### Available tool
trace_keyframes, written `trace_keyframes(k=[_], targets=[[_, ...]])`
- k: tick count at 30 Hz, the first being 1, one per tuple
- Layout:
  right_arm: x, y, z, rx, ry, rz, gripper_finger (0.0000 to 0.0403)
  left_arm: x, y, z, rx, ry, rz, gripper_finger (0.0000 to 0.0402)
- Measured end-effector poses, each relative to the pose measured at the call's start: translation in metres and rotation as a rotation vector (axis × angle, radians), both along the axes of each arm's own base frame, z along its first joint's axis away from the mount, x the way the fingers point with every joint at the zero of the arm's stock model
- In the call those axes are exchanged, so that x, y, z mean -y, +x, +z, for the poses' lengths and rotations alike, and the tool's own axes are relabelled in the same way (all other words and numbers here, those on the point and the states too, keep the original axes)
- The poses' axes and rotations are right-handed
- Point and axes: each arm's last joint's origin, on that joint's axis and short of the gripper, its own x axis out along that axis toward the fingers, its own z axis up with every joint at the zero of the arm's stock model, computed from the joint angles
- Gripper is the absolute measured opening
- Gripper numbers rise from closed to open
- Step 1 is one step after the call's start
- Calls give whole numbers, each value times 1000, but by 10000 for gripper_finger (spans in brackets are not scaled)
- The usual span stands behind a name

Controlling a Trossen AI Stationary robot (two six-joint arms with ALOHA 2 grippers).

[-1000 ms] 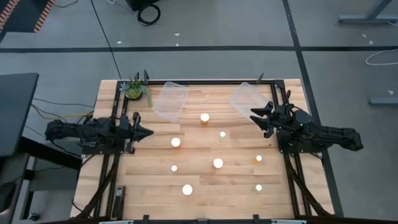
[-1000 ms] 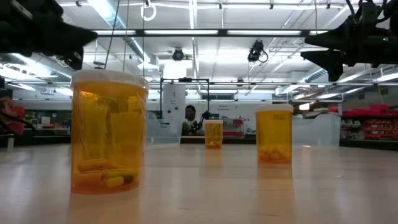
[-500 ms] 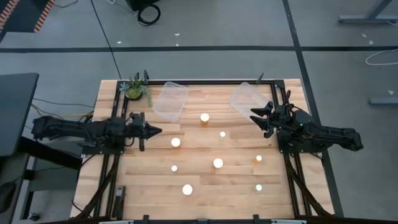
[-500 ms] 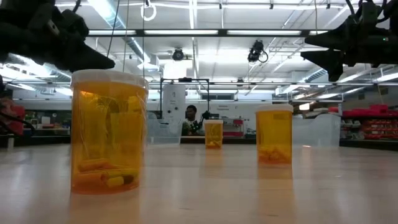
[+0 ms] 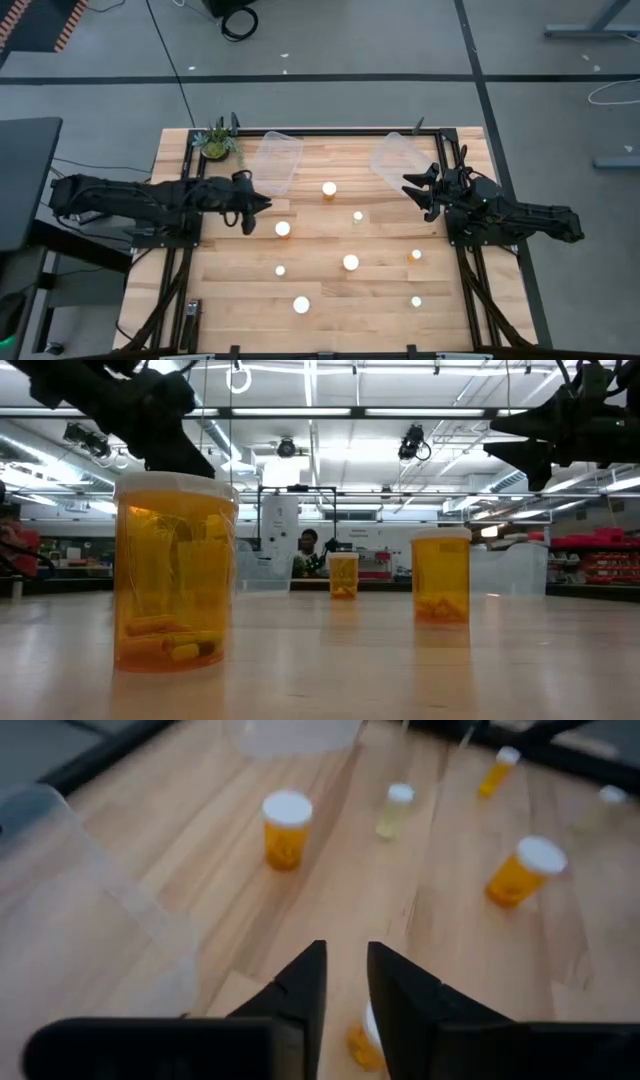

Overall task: Pick and place medicine bottles into bin by pill shape (circle, oval)
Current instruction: Put the large orange pill bottle into the left transparent bin

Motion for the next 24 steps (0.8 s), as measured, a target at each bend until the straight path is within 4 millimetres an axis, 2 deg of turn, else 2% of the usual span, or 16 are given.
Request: trace_keyframes(k=[9,14,24], targets=[[0,0,0,-2,0,0,214,2,19,-5,-238,-163,-7,152],[0,0,0,-4,1,0,214,3,36,3,-337,-157,-35,184],[0,0,-2,-21,4,0,214,4,67,14,-559,-74,-150,272]])
